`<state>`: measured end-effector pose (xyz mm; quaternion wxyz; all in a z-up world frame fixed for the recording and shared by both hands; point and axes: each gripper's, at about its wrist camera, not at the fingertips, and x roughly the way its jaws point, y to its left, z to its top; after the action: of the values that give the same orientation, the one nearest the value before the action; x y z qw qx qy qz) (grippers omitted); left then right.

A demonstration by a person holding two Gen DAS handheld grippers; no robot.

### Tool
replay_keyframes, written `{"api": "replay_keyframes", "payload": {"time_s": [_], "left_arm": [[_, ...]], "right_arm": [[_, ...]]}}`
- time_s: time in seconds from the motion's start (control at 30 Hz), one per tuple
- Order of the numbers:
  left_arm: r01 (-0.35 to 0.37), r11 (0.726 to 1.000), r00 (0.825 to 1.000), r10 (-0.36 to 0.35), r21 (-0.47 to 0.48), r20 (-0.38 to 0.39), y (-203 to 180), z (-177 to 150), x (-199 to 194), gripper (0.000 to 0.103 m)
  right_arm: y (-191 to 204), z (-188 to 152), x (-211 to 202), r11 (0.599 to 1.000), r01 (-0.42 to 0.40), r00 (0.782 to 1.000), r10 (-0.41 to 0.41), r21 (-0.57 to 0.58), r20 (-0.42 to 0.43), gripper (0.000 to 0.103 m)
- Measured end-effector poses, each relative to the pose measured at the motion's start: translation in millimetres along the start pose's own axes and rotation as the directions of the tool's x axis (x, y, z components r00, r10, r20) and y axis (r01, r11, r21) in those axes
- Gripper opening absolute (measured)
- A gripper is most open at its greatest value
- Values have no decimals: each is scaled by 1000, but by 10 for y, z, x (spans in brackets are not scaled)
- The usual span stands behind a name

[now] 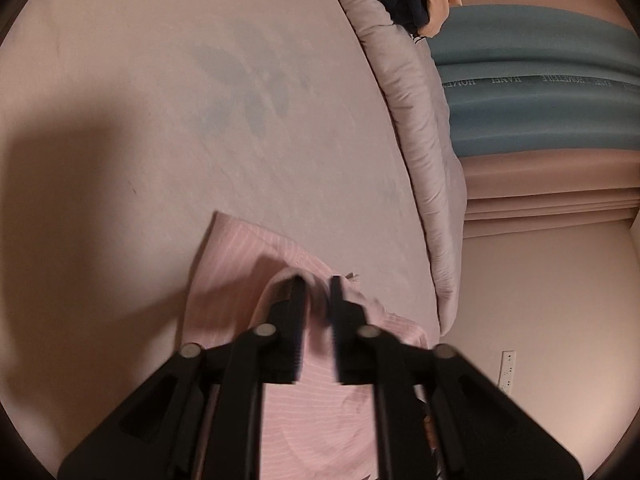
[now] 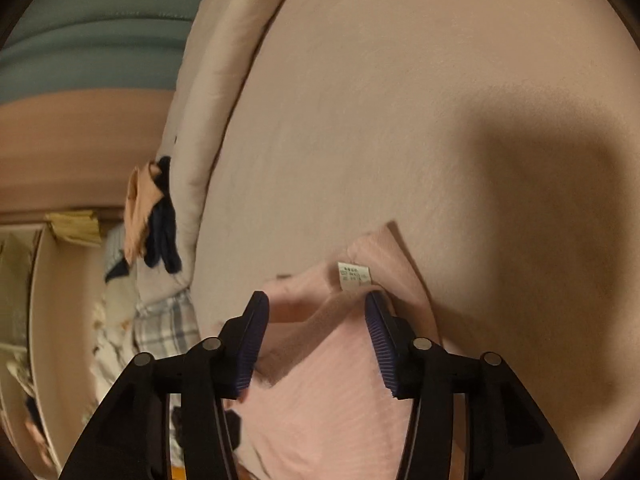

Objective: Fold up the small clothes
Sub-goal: 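Lay the hem down on the shirt and open both grippers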

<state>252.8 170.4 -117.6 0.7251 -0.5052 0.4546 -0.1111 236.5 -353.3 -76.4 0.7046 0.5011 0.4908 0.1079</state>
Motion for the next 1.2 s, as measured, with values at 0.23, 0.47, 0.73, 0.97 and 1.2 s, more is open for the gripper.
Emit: {"api": "replay_keyframes", "payload": {"time_s": [0.23,0.47,0.73,0.97,1.2], "left_arm": [[36,998,993,-31,-43,118,94,113,-543,69],[-121,961,992,106,247,70,-49,-487,-906,69],[-112,914,993,122,391,-1,188,-1223,-940,69],[-77,919,997,83,386,0,145,-1319,-891,49],[-103,882,992,127,461,-23,-6,-1349,-734,21]], "right_arm": [[-139,-103,-394,1000,24,995,-23,-12,102,59],[-34,-537,-694,946,122,985,-77,-301,155,59],[-231,-1167,-981,831,193,977,-115,-523,178,59],[-193,-1300,-1011,813,135,986,-54,-566,157,59],[-132,-1195,-667,770,163,986,-113,-617,119,47]]}}
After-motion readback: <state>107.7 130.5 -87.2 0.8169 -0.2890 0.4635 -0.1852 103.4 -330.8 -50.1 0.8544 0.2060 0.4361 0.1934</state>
